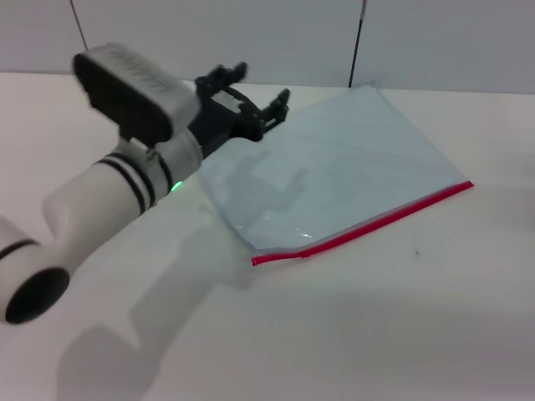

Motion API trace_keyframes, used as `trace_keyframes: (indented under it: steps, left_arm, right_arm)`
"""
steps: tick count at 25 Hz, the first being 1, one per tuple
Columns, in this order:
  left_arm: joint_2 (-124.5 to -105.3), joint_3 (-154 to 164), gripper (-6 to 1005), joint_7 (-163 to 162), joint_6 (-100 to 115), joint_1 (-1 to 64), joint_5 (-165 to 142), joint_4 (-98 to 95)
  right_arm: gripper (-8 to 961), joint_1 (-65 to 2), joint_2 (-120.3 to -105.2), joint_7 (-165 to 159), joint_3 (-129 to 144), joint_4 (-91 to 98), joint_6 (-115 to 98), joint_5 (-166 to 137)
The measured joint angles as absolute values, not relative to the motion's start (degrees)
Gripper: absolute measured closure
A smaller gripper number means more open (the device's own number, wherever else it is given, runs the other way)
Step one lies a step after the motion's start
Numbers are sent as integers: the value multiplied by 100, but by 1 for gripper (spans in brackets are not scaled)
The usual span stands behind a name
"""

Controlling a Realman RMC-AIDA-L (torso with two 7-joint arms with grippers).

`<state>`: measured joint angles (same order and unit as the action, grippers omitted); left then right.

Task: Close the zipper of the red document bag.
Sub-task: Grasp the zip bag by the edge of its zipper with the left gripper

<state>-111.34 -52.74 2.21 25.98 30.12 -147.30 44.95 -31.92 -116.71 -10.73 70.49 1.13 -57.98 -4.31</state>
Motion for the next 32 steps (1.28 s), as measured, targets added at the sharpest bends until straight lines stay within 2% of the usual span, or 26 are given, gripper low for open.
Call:
trace_keyframes:
  steps: [7,11,15,24,27,32]
  left_arm:
    - [-10789,-5294,309,333,739,3004,-15134,5876]
    - [-10748,-5447,306,734,-440,2947,-15186,6660]
    - [-10870,-5872,303,1365,-1832,2782,-15188,7418]
    - [-11512,-6913,298,2744,-4653,2721,-15186,8291]
    - [-11607,-6998,297,2960,-5336,2841,-15183,8406]
    - [-11611,-7031,296,3002,-6278,3097,-15161,8601]
  right_arm:
    - [293,-3195,-11663,-1072,7049,114,-5756,-431]
    - [293,-3195,-11662,-1072,7049,122,-5722,-431]
    - [293,-3200,-11663,-1071,7049,161,-5648,-431]
    - [293,-3203,-11663,-1071,7049,167,-5632,-431]
    - [293,-3214,-11664,-1069,7049,167,-5631,-431]
    - [292,-3246,-11663,-1065,7049,143,-5631,-430]
